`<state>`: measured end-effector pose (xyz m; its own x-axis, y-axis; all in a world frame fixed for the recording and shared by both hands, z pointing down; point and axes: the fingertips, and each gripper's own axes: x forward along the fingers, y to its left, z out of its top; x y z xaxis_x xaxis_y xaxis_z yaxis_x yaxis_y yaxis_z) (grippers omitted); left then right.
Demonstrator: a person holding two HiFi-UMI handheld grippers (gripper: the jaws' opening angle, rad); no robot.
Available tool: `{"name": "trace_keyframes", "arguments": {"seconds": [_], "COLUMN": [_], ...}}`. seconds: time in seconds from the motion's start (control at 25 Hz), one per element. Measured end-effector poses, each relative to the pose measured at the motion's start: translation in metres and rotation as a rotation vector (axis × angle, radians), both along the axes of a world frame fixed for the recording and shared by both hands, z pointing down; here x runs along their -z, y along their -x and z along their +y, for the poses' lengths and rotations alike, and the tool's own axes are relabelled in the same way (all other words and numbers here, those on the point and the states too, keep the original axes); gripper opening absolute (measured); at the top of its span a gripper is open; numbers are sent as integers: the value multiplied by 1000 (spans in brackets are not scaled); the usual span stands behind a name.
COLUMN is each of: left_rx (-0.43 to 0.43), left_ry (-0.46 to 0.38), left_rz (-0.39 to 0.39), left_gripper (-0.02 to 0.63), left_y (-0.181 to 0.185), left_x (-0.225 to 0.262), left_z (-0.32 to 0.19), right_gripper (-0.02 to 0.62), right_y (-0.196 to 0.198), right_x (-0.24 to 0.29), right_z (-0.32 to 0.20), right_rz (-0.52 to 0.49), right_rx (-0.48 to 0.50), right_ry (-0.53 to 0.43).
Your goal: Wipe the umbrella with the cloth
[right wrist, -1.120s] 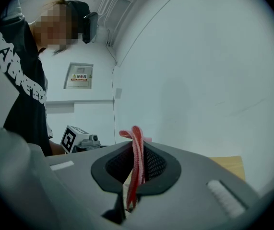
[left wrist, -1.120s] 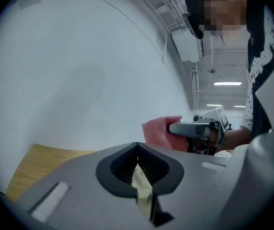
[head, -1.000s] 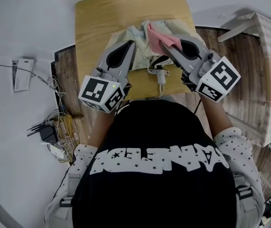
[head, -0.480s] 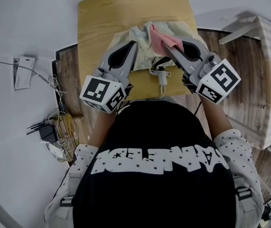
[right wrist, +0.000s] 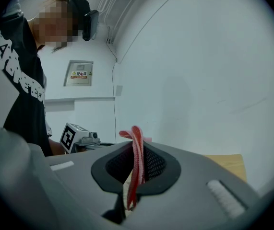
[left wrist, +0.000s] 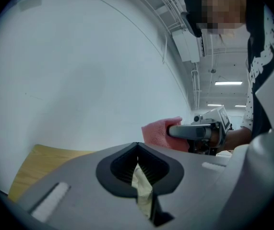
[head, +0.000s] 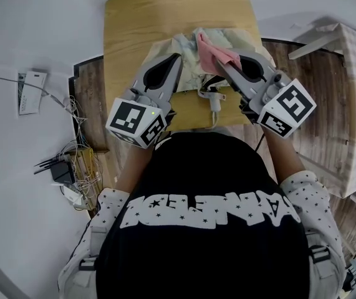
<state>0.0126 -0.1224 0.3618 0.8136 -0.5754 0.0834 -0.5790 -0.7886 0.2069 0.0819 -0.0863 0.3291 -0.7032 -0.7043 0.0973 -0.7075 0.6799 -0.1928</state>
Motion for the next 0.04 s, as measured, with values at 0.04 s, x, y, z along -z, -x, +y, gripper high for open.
{"name": "trace_keyframes", "arguments": {"seconds": [0.04], "left_rx": [0], "left_ry": [0], "left_rz": [0], "left_gripper": [2], "left_y": [0], "left_x": [0], "left_z": [0], "right_gripper": [25], "right_y": [0], "right_x": [0], "right_z": [0], "right_rz": [-2], "right_rx": [0], "right_ry": [1]}}
